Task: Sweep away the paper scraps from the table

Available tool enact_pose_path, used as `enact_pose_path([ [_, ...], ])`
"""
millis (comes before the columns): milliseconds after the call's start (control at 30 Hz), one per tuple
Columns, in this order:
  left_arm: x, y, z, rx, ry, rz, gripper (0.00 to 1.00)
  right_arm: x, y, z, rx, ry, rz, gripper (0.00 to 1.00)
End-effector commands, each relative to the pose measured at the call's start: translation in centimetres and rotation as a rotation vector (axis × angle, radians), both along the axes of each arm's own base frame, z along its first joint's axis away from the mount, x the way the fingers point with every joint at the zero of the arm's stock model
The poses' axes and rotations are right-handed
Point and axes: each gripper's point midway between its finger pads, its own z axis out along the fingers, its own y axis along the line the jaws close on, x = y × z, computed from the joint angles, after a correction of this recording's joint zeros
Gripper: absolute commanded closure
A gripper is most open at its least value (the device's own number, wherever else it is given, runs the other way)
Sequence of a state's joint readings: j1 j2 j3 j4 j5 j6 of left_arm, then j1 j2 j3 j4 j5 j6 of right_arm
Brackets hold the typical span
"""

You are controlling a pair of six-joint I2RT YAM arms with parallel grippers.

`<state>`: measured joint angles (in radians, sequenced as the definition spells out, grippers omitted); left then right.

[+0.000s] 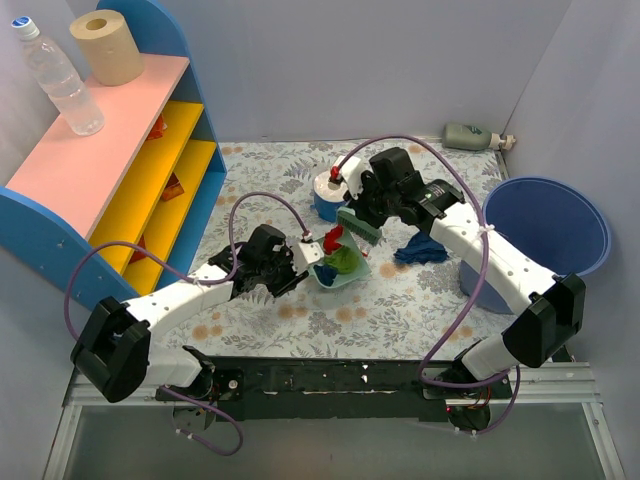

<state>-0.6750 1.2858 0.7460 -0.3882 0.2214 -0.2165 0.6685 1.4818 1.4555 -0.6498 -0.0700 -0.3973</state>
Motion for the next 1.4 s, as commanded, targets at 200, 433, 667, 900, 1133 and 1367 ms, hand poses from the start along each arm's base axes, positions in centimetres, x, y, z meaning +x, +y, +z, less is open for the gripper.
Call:
enact_pose_path([
  [200,1.1,-0.7,4.2,-0.080,-0.100,0.001,1.00,0.6,-1.9,0.1,-0.036,-0.034,-0.060,0.99],
  [433,1.5,-1.1,5.7,-0.079,-0.124,-0.034,1.00,2.1,-4.3,3.5,-0.006,-0.077,-0.179,0.99],
  [667,2.1,-3.3,9.7,-0.143,-0.108,-0.081,1.00,6.2,-8.1,12.7,0.038,-0.323,-0.324,0.99],
  [900,3.5,-5.6,12.3,-0.157,-0.115,-0.116,1.00,9.9,-12.6,24.2,0.307,-0.579,-0.493,0.99],
  [1133,6.0,-10.6,16.0,-0.182,-0.105,-0.159,1.00,7.8,-12.8,28.8,0.486,-0.685,-0.497,0.99],
  [1367,7.9,-17.5,19.3,-0.238,-0.166,-0.213,1.00,8.1,-15.0,30.9,0.465,-0.775,-0.551,0.99],
])
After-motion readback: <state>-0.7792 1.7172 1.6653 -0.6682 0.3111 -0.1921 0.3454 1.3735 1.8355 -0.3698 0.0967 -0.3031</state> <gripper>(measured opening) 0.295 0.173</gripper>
